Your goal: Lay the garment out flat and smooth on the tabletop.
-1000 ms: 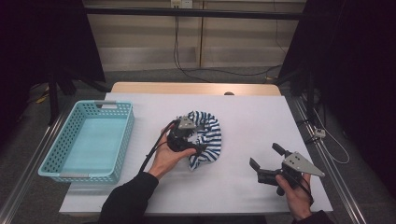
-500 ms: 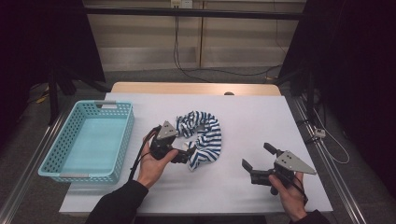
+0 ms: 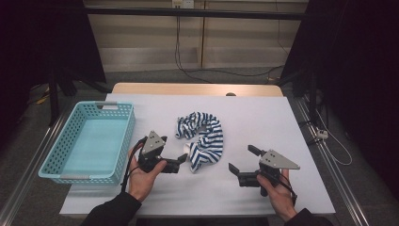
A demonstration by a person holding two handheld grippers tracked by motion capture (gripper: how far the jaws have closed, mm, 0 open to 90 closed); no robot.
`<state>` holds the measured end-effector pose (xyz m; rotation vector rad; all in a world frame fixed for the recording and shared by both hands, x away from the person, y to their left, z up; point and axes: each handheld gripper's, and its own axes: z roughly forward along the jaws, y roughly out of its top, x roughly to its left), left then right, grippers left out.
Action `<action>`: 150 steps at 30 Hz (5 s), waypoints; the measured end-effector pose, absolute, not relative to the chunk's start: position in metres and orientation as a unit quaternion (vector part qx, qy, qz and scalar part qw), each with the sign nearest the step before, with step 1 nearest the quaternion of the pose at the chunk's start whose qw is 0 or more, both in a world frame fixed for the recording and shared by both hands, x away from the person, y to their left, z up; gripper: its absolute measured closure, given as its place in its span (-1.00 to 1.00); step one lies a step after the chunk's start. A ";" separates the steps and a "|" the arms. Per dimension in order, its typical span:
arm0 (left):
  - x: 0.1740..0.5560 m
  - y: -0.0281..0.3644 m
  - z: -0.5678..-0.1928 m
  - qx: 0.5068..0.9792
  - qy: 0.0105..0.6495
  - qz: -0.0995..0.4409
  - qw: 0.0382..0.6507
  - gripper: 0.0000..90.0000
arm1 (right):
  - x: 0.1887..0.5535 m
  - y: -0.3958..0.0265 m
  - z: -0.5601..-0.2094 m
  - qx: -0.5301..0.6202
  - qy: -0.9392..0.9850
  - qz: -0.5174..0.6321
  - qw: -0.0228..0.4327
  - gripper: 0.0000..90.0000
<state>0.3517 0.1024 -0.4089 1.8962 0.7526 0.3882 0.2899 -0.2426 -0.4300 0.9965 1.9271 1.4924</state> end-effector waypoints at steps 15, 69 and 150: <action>0.367 0.104 -0.419 0.791 0.304 0.144 0.511 -0.89 | 0.321 -0.205 -0.431 0.330 0.751 0.535 0.201 -0.88; 0.368 0.079 -0.419 0.828 0.279 0.049 0.484 0.92 | 0.308 -0.185 -0.430 0.276 0.787 0.522 0.179 0.73; 0.383 0.079 -0.432 0.854 0.319 0.061 0.406 0.69 | 0.436 -0.197 -0.410 0.346 0.815 0.424 0.193 0.78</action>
